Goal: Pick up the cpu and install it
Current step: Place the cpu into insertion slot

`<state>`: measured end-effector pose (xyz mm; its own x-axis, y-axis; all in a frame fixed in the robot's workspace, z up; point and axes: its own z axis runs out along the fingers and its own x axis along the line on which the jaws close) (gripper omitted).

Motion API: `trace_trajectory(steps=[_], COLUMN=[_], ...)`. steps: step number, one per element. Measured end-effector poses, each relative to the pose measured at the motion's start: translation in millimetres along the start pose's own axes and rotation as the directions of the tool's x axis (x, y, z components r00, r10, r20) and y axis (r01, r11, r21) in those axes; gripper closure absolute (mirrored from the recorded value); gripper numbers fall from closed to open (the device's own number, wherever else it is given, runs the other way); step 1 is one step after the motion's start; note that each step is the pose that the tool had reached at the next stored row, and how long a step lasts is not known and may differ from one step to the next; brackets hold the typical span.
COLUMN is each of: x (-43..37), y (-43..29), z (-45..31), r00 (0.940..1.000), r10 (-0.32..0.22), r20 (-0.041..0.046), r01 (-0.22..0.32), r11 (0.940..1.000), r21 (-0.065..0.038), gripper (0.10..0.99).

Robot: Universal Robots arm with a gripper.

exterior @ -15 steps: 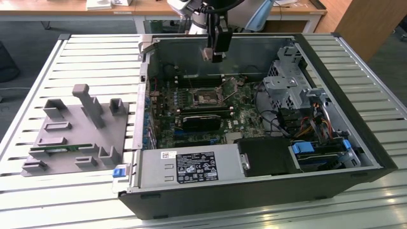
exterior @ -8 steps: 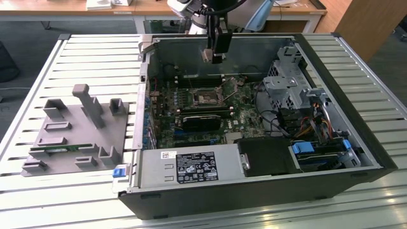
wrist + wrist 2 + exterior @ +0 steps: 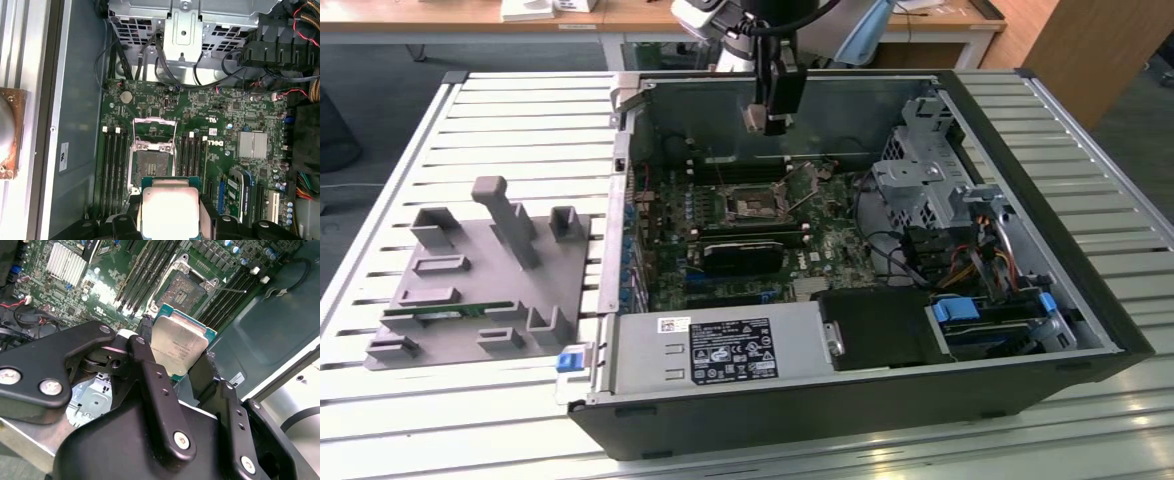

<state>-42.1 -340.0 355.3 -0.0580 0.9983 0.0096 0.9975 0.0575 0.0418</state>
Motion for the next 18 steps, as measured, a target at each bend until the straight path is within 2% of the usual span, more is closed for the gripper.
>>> trace_trajectory(steps=[18], x=[0.0], y=[-0.3], z=[8.0], r00=[1.0000], r10=[0.002], r20=[0.0015], r01=[-0.002], r11=[1.0000], r21=[0.000], gripper=[0.545])
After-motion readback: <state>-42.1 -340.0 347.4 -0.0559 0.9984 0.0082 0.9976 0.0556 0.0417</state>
